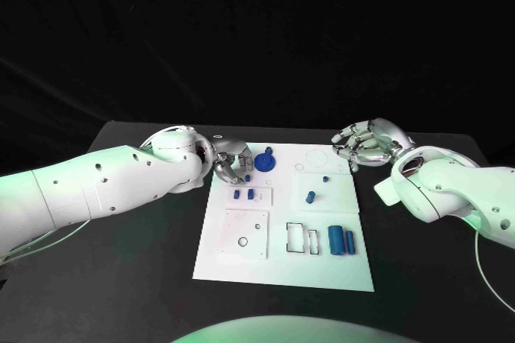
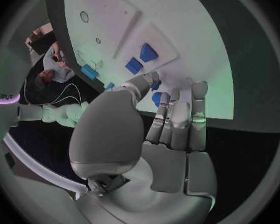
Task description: Assemble the parts on the task board
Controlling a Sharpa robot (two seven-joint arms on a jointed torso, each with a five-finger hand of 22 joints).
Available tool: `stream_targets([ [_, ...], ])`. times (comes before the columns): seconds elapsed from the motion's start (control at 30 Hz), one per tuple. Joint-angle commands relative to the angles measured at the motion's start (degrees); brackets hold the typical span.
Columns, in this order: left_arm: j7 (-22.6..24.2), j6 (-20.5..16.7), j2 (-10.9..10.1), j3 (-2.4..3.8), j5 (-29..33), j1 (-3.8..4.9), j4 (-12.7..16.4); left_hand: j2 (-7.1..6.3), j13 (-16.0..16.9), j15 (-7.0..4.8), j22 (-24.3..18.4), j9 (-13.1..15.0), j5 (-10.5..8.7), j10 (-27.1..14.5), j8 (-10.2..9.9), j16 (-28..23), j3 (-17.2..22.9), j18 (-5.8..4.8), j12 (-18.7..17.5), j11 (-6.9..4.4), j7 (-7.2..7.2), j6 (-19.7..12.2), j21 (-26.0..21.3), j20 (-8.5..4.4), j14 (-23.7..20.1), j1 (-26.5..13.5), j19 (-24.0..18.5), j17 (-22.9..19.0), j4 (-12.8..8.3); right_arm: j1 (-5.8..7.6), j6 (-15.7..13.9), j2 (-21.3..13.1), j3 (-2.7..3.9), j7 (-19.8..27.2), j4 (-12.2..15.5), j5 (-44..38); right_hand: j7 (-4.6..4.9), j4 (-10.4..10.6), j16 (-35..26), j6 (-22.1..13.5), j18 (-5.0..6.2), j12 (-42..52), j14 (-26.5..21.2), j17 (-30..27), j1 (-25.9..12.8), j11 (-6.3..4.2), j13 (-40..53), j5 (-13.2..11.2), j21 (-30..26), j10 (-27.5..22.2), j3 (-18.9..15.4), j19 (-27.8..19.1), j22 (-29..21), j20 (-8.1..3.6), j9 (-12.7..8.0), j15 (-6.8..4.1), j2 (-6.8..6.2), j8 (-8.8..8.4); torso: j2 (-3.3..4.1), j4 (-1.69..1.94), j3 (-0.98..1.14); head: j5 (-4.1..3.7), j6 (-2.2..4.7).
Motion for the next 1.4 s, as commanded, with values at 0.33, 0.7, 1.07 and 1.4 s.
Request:
stream_targets([
  [0.33,3.7,-4.0,-4.4,1.15,14.5,0.06,1.9,0.7,0.6,-0.2,-0.7,0.3,0.85,0.2,2.5,-1.5,-1.0,0.76,3.2,-0.18,1.46,2.0,-3.0,0.2,-3.0,-0.1,-1.5,-5.3,-0.1,-0.05,5.5,-0.1,0.0,0.1,-1.4,-10.3,0.52,-5.7,1.2,2.8,0.24,-15.5,1.1,0.9,0.9,0.65,-12.7,-10.9,4.3,-0.8,4.0,2.4,3.8,0.33,-2.5,0.56,-0.1,-1.4,-0.11,-0.01,0.02,-0.35,0.37],
  [0.7,18.7,-12.7,-10.3,1.61,61.7,0.15,3.2,3.81,0.0,1.19,-8.6,0.4,-1.31,-1.9,6.5,-24.1,0.4,0.57,8.2,0.55,4.26,2.5,-18.5,1.13,-24.3,-1.5,-12.8,-30.0,3.3,-0.08,17.2,0.3,0.05,-6.7,-1.6,-39.4,1.54,-9.6,8.8,4.7,-1.9,-30.0,4.6,9.8,1.0,2.91,-23.6,-19.5,17.2,-5.2,0.9,8.4,12.8,2.01,-6.8,2.38,-0.33,-6.72,-0.3,0.16,0.01,-3.31,0.92],
  [1.07,25.5,-11.9,-12.1,1.62,77.1,0.13,1.7,3.0,-5.0,2.31,-20.4,-0.4,-2.68,7.3,6.5,-35.7,-1.9,1.01,2.8,0.02,3.6,3.9,-30.8,2.95,-29.2,-2.0,-14.9,-36.9,8.0,-1.09,17.6,2.0,0.03,-8.9,-2.1,-50.1,2.06,-10.0,10.3,6.6,-3.05,-31.9,5.4,11.6,1.6,3.2,-25.7,-19.0,23.4,-2.9,0.1,11.4,17.0,1.99,-7.9,2.59,-0.12,-7.3,-0.4,-0.01,0.04,-3.74,1.0],
  [1.4,26.5,-12.6,-12.8,1.58,79.8,0.12,2.6,3.09,-5.2,2.76,-24.3,-0.9,-2.37,7.9,5.0,-40.8,-2.6,1.01,-2.1,0.55,3.95,4.1,-33.6,3.33,-27.9,-0.5,-13.7,-38.9,8.5,-2.04,17.6,3.9,0.0,-9.7,-3.4,-52.3,1.77,-9.8,10.6,8.3,-3.35,-33.6,5.5,11.6,2.2,3.01,-27.1,-19.1,25.3,-1.1,0.9,12.4,18.3,1.98,-8.4,2.52,0.77,-7.48,-0.34,0.05,0.05,-3.75,1.17],
])
